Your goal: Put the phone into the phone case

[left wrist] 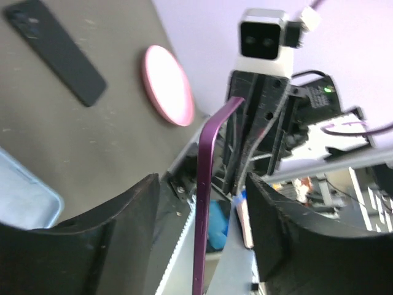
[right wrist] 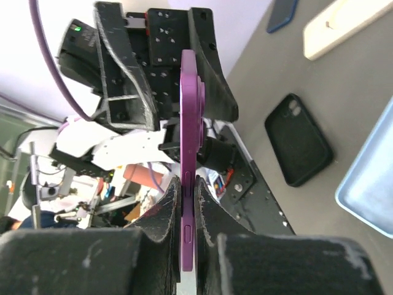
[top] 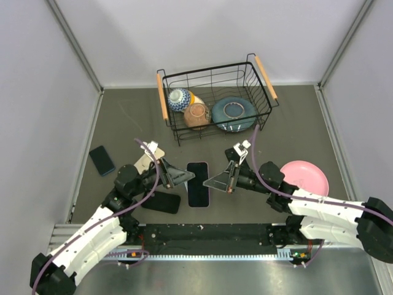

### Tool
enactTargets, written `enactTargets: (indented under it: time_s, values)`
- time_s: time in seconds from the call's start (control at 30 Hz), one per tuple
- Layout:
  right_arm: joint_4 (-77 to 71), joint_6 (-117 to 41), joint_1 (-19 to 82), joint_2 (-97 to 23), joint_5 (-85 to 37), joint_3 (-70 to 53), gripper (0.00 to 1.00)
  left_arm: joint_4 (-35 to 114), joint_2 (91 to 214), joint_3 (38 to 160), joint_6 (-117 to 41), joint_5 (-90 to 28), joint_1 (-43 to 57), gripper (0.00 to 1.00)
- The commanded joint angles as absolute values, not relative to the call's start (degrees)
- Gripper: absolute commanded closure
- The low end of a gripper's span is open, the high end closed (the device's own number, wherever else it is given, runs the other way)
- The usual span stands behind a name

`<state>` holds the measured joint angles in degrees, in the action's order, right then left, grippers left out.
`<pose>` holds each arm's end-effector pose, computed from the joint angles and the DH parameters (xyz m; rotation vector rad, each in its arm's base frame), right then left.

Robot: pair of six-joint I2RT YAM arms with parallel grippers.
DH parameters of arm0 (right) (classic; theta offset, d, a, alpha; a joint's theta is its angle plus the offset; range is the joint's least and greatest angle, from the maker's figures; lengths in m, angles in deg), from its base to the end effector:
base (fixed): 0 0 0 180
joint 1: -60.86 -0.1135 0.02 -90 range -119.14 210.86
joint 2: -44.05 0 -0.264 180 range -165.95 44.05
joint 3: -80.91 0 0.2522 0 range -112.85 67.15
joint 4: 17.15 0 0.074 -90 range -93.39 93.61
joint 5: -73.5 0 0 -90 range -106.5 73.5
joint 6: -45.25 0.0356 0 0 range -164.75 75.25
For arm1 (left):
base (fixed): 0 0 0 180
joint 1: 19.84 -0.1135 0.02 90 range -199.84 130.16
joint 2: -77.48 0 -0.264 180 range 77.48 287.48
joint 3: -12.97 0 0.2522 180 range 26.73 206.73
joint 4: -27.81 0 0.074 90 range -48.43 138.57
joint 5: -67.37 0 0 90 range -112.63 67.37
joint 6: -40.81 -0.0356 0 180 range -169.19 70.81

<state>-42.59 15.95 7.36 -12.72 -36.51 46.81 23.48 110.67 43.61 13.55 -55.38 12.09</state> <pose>0.1183 0.1804 0.2423 -0.2215 1.8329 1.7737 0.1213 -0.0983 0.2500 0.0466 1.8312 -1.6788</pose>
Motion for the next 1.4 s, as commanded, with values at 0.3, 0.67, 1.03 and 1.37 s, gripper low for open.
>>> enactTargets:
  time_s: [0.3,0.67,1.03,1.37]
  values:
    - [1.95,-6.34,14.36,-18.34,-38.73,23.57,1.0,57.82,108.32,48.18,2.49,-29.85,11.72,0.53]
    - [11.38,-4.85,16.21,-37.32,-42.52,9.59,1.0,60.73,127.29,53.18,1.17,-19.3,11.63,1.0]
    - [7.51,-5.12,16.12,-46.29,-42.79,7.74,1.0,50.8,137.41,52.3,1.52,-21.92,11.63,1.0]
    - [3.03,-2.92,16.21,-52.27,-42.44,8.0,1.0,46.75,143.22,52.39,1.26,-24.74,11.63,1.0]
